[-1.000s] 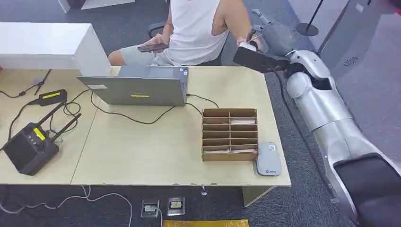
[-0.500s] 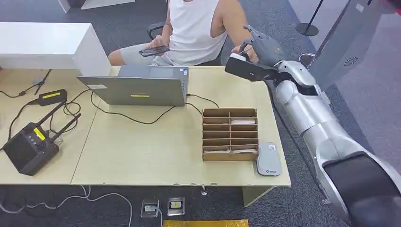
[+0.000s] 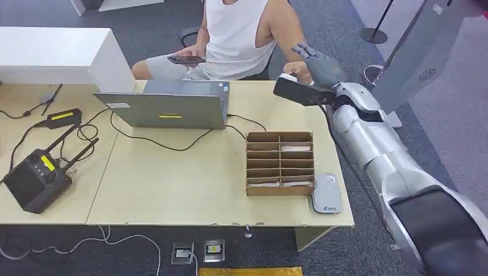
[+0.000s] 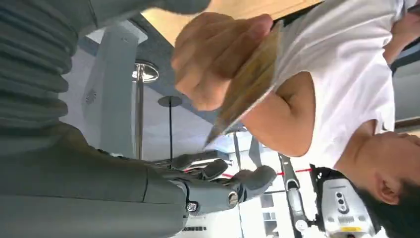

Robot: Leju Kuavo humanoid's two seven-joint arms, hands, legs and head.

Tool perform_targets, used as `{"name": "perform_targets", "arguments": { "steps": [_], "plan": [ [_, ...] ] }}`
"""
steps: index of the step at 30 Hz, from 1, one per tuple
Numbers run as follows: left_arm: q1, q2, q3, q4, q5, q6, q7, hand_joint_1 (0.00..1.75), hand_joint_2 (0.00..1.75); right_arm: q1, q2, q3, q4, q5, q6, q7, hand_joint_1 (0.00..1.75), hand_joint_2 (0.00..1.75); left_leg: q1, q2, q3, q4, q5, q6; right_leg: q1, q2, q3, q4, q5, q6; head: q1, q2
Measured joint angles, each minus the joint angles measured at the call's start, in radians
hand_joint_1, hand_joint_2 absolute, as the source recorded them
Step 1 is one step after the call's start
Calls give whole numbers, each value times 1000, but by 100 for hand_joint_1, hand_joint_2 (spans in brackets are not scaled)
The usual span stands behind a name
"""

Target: Pass the card to the sensor for recognition and then transmit it.

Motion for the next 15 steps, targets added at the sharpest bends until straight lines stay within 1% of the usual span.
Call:
{"name": "perform_targets", "arguments": {
  "steps": [6,9,15],
  "plan": [
    [1,0,0,0,-1,1,1,0,0,5,0,0,14,-8,-21,3,0,175,0,0,0,0,0,0,0,0,0,0,0,0,0,0],
    [3,0,0,0,-1,2,1,0,0,5,-4,-4,15,-57,-34,-13,0,175,0,0,1,0,0,0,0,1,0,0,0,0,0,0],
    [6,0,0,0,-1,3,1,0,0,9,-15,-8,-9,-137,-14,-27,0,175,0,1,1,0,0,0,0,1,0,0,0,0,0,0]
  ]
}}
